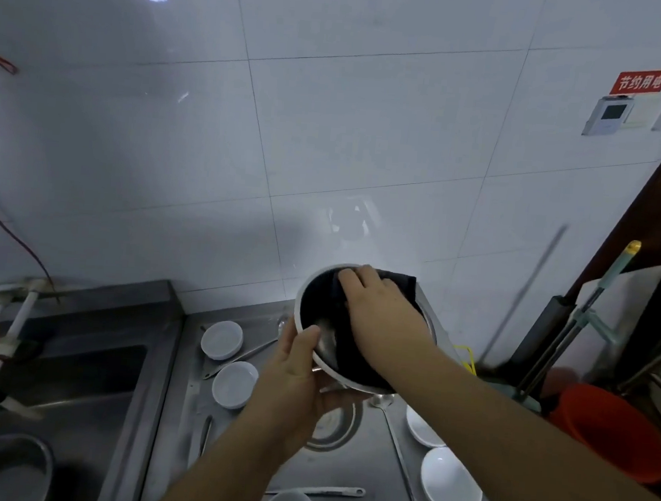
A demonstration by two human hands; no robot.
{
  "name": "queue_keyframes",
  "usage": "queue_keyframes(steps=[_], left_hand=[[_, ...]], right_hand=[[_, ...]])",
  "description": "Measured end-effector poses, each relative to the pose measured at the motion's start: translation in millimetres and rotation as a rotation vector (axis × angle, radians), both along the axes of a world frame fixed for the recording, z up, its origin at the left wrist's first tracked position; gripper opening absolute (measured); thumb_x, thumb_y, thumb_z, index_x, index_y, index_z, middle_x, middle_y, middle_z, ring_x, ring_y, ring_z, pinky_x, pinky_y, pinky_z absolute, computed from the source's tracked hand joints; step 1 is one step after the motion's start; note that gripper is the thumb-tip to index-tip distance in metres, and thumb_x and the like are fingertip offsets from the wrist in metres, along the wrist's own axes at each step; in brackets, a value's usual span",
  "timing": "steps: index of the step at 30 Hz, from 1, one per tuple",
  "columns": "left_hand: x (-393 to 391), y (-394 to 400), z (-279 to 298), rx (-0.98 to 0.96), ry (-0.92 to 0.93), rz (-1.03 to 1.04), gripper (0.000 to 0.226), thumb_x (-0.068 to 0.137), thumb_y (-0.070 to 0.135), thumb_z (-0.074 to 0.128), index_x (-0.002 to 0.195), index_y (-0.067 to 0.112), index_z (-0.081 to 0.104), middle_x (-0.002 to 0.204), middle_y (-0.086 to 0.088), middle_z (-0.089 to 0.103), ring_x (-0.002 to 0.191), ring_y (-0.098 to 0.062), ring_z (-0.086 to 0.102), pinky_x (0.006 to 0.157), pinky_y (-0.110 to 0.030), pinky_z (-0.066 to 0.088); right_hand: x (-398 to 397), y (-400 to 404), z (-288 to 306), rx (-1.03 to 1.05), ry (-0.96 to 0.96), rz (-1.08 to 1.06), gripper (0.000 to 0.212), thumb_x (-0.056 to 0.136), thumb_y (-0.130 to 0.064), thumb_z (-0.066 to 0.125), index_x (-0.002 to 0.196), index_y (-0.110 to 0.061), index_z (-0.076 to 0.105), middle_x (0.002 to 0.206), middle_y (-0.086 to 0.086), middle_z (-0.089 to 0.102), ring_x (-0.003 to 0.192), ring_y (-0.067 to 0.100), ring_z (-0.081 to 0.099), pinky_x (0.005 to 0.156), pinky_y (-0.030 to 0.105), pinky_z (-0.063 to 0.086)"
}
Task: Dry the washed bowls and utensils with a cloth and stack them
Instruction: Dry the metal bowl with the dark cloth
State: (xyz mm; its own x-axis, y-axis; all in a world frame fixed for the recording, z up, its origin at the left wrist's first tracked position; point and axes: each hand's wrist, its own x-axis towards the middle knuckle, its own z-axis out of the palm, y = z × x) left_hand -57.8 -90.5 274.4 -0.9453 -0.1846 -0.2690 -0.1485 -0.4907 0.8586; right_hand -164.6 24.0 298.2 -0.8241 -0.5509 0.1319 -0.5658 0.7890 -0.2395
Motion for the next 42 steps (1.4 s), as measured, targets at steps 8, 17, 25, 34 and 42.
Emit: queue_keyframes(steps=[8, 17, 25, 34, 42], left_hand=[[2.1, -0.9, 3.6, -0.306, 0.139, 0.025, 0.056, 0.107, 0.014, 0.053, 0.152, 0.046, 0.041, 0.120, 0.006, 0.075, 0.107, -0.014, 0.075, 0.073, -0.050, 0.066], [4.3, -6.6, -13.5, -0.657, 0.229, -0.066, 0.058, 0.100, 0.016, 0.064, 0.150, 0.039, 0.044, 0.128, 0.011, 0.072, 0.120, -0.014, 0.069, 0.099, -0.034, 0.058], [4.8, -33.0, -13.3, -0.941, 0.233, -0.261, 0.085, 0.092, 0.034, 0.075, 0.156, 0.056, 0.023, 0.136, 0.020, 0.062, 0.121, -0.007, 0.064, 0.103, -0.037, 0.058], [-0.6, -66.2, -16.5, -0.977, 0.156, -0.181, 0.107, 0.079, 0.070, 0.074, 0.160, 0.055, 0.007, 0.162, 0.023, 0.026, 0.139, 0.001, 0.039, 0.110, -0.024, 0.039], [-0.9, -32.5, -14.3, 0.123, -0.200, 0.180, 0.039, 0.107, 0.038, 0.051, 0.117, 0.006, 0.072, 0.111, -0.012, 0.080, 0.108, -0.026, 0.072, 0.088, -0.034, 0.056]], right_hand=[[9.4, 0.4, -11.1, -0.153, -0.339, -0.225, 0.033, 0.106, -0.024, 0.048, 0.137, -0.016, 0.042, 0.140, 0.012, 0.046, 0.115, 0.034, 0.059, 0.083, 0.038, 0.042], [28.3, -1.2, -26.3, -1.221, -1.000, -0.389, 0.020, 0.106, -0.028, 0.057, 0.119, -0.035, 0.070, 0.114, 0.010, 0.077, 0.102, 0.030, 0.076, 0.088, 0.045, 0.063], [2.2, 21.1, -3.1, -1.547, -1.330, -0.487, 0.061, 0.095, -0.058, 0.053, 0.099, -0.004, 0.078, 0.099, 0.021, 0.077, 0.089, 0.036, 0.073, 0.081, 0.043, 0.055], [17.3, 23.4, 7.7, -1.509, -1.309, -0.428, 0.051, 0.095, -0.051, 0.059, 0.068, -0.014, 0.081, 0.072, 0.013, 0.071, 0.060, 0.029, 0.071, 0.060, 0.034, 0.052], [28.6, 26.0, -2.8, -1.531, -1.301, -0.527, 0.059, 0.095, -0.061, 0.056, 0.099, -0.008, 0.082, 0.090, 0.026, 0.076, 0.074, 0.036, 0.078, 0.068, 0.038, 0.050]])
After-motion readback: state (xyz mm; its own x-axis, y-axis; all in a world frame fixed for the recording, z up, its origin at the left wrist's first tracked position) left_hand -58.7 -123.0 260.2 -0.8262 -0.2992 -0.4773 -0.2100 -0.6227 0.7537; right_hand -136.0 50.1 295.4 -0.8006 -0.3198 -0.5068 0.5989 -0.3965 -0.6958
